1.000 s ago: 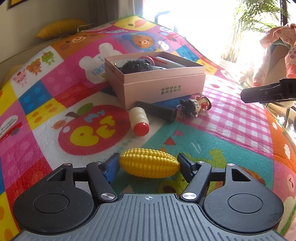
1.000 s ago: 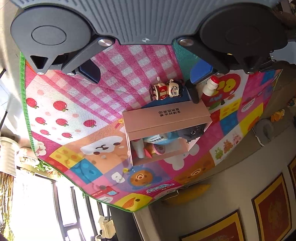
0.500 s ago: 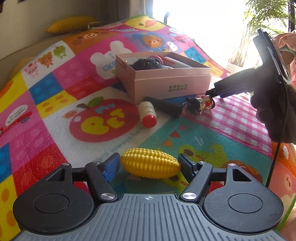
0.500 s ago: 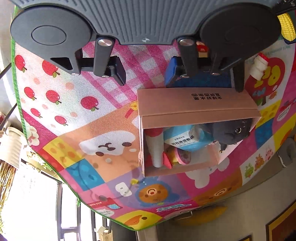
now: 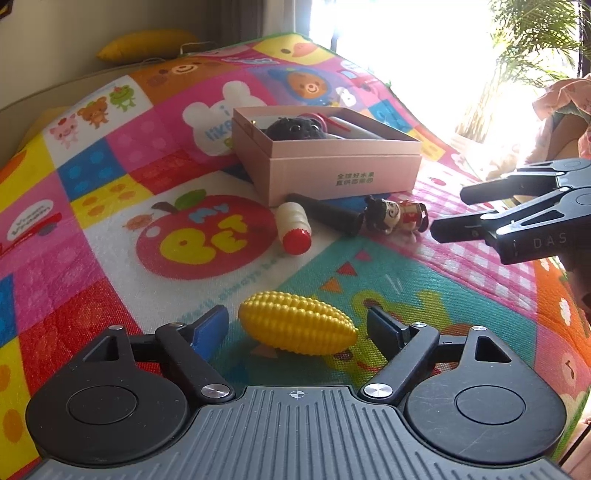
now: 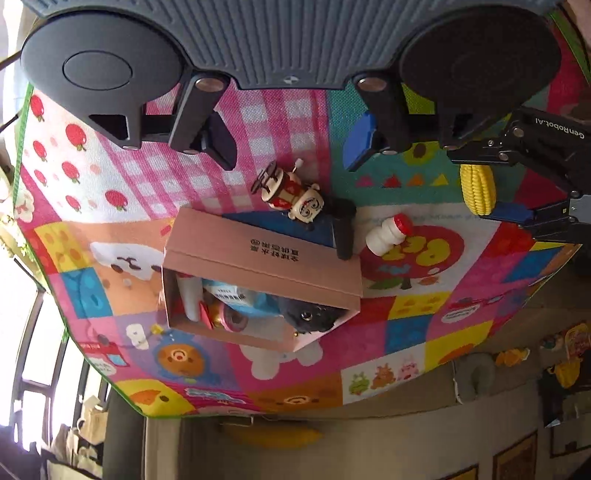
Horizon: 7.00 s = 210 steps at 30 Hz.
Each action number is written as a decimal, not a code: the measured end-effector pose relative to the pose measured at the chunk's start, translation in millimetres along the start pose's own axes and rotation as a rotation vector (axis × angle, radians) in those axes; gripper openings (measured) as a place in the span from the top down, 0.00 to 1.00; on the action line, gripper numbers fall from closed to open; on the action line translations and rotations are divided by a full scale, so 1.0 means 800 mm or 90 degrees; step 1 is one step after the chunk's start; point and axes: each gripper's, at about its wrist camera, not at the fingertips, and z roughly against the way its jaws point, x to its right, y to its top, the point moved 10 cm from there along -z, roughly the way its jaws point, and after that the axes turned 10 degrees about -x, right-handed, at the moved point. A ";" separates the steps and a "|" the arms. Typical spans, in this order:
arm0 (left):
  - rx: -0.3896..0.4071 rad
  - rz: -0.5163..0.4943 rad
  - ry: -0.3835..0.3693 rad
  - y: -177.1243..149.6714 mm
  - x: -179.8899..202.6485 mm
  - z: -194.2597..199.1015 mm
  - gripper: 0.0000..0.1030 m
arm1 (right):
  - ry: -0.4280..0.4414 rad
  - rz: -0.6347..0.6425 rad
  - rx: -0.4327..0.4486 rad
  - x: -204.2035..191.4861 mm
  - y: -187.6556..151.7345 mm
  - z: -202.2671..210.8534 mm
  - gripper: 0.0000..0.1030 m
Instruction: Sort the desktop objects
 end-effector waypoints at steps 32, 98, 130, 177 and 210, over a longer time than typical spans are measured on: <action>0.004 -0.041 -0.006 -0.003 0.019 0.012 0.31 | 0.016 -0.009 -0.023 -0.010 -0.014 0.029 0.82; 0.143 -0.024 0.059 0.228 0.000 -0.034 0.05 | 0.003 -0.171 0.192 0.156 0.227 0.100 0.73; 0.023 0.072 0.034 0.067 -0.084 -0.029 0.00 | -0.012 -0.048 0.035 0.042 0.194 -0.022 0.67; -0.005 0.014 0.080 0.067 0.002 -0.058 0.62 | -0.058 -0.155 0.015 0.054 -0.025 -0.041 0.30; -0.039 -0.121 0.097 0.011 0.007 0.057 0.25 | -0.073 -0.170 0.058 0.055 -0.021 -0.026 0.11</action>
